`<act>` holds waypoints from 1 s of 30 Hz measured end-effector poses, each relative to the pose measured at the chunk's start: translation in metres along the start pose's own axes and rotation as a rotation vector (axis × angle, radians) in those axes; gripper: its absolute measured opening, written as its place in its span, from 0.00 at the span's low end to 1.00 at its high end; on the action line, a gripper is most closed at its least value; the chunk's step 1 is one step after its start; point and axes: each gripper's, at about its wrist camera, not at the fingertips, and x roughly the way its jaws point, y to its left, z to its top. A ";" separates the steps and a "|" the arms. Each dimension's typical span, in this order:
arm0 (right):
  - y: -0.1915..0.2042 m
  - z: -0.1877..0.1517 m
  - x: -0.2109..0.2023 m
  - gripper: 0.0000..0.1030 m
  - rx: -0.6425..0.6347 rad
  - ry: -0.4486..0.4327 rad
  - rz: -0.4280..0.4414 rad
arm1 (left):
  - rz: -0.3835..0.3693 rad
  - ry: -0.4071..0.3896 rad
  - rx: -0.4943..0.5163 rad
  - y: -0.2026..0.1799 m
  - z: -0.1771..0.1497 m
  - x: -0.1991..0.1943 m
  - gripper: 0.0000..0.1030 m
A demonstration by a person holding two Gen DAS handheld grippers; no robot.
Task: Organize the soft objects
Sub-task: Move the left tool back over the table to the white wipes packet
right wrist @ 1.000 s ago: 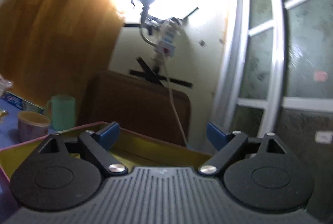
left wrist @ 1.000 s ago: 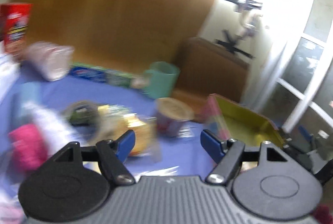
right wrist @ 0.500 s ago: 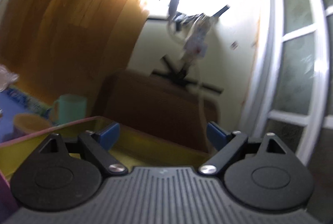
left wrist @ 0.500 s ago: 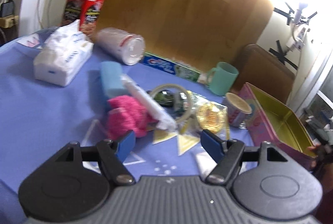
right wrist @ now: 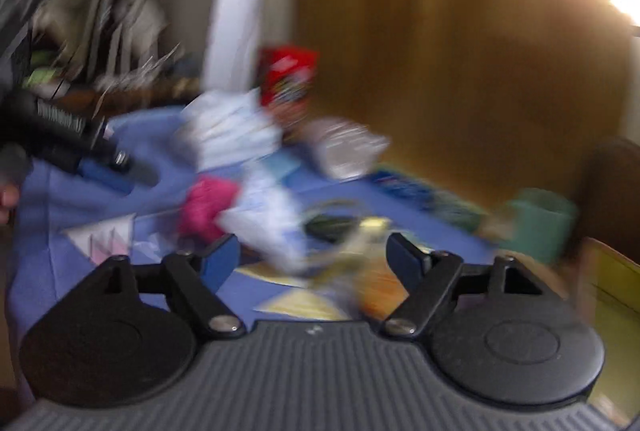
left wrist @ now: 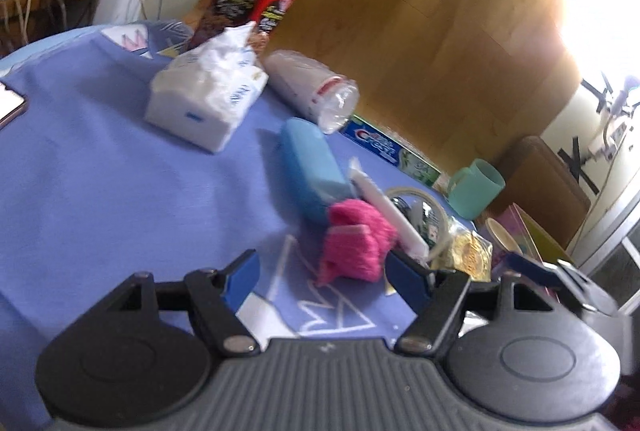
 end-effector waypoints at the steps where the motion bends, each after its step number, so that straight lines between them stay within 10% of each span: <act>1: 0.004 0.006 0.015 0.76 -0.016 0.020 0.016 | -0.011 -0.006 0.003 0.004 0.000 -0.003 0.69; 4: 0.018 0.017 0.052 0.65 -0.057 0.068 0.029 | -0.035 -0.011 0.026 0.012 -0.002 -0.010 0.69; 6: 0.020 0.022 0.069 0.30 -0.072 0.105 0.043 | -0.048 -0.004 0.039 0.014 -0.005 -0.011 0.69; 10: 0.028 0.017 0.040 0.15 -0.053 0.056 -0.004 | -0.096 0.011 0.050 0.015 -0.010 -0.013 0.69; 19: 0.081 -0.050 -0.042 0.34 -0.271 0.070 -0.038 | -0.203 0.078 0.160 -0.021 -0.027 -0.007 0.87; 30: 0.045 -0.052 -0.028 0.74 0.231 0.140 0.071 | -0.203 0.235 0.246 -0.053 -0.046 0.032 0.82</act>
